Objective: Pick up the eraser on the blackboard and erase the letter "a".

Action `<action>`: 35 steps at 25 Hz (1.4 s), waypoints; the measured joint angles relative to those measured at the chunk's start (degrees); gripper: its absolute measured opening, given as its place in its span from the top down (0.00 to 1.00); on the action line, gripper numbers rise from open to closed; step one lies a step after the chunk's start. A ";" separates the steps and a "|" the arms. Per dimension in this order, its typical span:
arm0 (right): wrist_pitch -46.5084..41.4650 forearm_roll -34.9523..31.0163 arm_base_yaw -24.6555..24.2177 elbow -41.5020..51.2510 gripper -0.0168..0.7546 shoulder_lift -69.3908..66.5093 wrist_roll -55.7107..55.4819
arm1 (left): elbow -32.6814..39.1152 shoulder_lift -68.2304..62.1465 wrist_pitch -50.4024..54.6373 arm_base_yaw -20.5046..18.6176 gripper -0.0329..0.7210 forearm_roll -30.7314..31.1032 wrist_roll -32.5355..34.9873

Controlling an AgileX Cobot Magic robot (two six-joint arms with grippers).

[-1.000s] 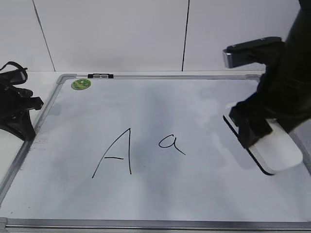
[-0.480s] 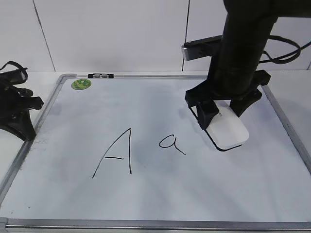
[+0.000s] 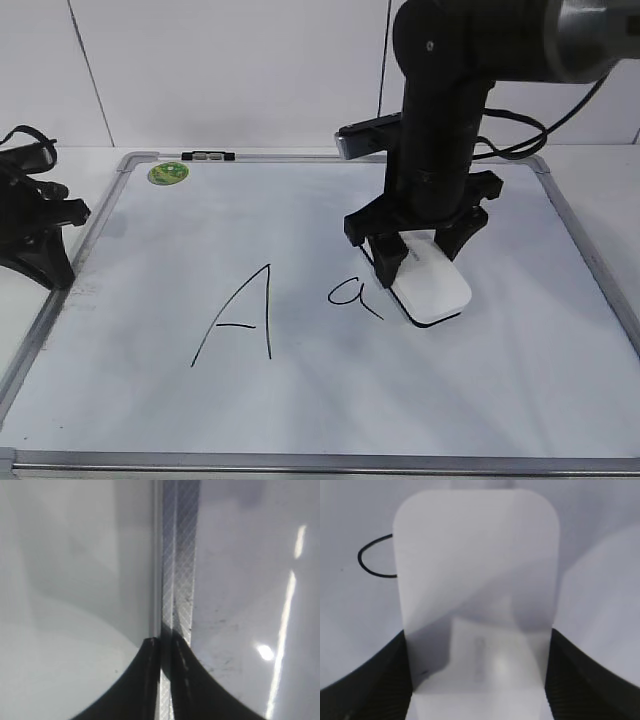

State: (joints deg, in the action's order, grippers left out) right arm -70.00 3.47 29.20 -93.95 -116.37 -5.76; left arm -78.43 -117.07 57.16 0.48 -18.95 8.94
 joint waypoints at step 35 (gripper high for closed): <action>-0.61 -1.60 8.55 -5.28 0.29 -7.80 1.43 | 0.00 -0.04 0.11 0.00 0.91 -0.46 0.00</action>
State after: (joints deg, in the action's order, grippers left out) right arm -70.62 1.87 37.75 -99.23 -124.17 -4.33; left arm -78.43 -117.11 57.27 0.48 -19.42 8.94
